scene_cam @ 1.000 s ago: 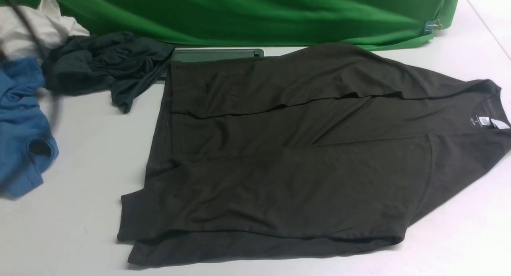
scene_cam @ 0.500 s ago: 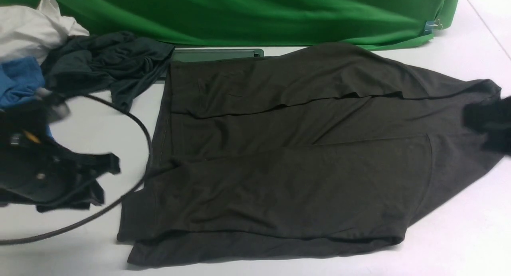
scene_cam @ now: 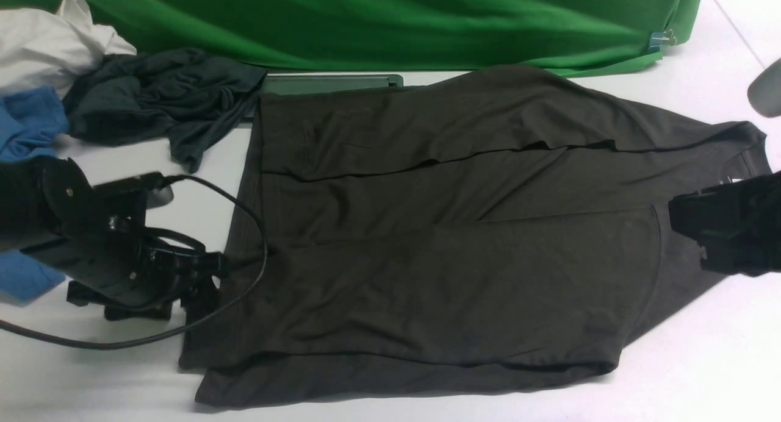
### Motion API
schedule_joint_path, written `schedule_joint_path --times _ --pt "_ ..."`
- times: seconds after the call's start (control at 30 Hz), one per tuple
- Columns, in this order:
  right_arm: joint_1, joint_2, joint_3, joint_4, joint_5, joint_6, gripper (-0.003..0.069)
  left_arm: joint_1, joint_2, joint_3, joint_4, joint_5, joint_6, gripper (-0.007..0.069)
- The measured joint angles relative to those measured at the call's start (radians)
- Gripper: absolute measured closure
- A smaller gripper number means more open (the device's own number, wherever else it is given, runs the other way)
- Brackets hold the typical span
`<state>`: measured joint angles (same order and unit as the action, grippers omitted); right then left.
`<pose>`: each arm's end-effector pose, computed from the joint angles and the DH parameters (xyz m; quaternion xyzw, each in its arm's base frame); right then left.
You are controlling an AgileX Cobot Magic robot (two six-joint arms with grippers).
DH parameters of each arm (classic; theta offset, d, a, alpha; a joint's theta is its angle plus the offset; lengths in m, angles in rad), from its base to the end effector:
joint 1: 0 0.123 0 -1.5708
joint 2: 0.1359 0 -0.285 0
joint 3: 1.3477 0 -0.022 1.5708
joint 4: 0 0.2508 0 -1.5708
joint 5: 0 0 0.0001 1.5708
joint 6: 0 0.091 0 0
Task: Fold a long-sleeved shirt on a white desktop.
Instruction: 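Grasp the left edge of the dark T-shirt lying flat on the table, then fold the left side of the black T-shirt inward over its body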
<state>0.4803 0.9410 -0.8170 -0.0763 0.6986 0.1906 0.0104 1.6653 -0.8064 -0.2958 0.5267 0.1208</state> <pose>0.1650 0.0809 0.3257 -0.1484 0.9014 0.1011 0.3940 0.2861 -0.0104 0.1551 -0.0619 0.9848 -0.0817 0.1399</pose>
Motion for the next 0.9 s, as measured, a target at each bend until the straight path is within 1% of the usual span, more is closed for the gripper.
schedule_joint_path --times 0.03,0.1,0.13,0.17,0.2,0.23,0.33,0.47,0.73,0.9 --pt "0.000 0.000 0.000 0.000 0.003 0.000 0.0419 0.001 0.004 -0.002 -0.016 0.001 0.018 0.0281" --pt "0.000 0.000 0.000 0.000 0.006 0.000 0.0419 0.002 0.006 -0.002 -0.032 0.004 0.034 0.0340" --pt "0.000 0.000 0.000 0.000 0.008 0.000 0.0419 0.006 0.008 -0.002 -0.050 0.009 0.047 0.0459" --pt "0.000 0.000 0.000 0.000 0.008 0.000 0.0419 0.009 0.008 -0.002 -0.053 0.010 0.053 0.0498" --pt "0.000 0.000 0.000 0.000 0.008 0.000 0.0419 0.016 0.009 -0.002 -0.060 0.015 0.061 0.0559" --pt "0.000 0.000 0.000 0.000 0.008 0.000 0.0419 0.021 0.010 -0.002 -0.065 0.020 0.063 0.0575" --pt "0.000 0.000 0.000 0.000 0.009 0.000 0.0419 0.033 0.011 -0.009 -0.070 0.041 0.066 0.0587" --pt "0.000 0.000 0.000 0.000 0.010 0.000 0.0419 0.045 -0.003 -0.046 -0.093 0.082 0.100 0.0589" --pt "0.000 0.000 0.000 0.000 0.010 0.000 0.0419 0.045 -0.109 -0.210 -0.202 0.099 0.197 0.0589" --pt "0.000 0.000 0.000 0.000 0.010 0.000 0.0419 0.045 -0.103 -0.300 -0.212 0.087 0.213 0.0589"
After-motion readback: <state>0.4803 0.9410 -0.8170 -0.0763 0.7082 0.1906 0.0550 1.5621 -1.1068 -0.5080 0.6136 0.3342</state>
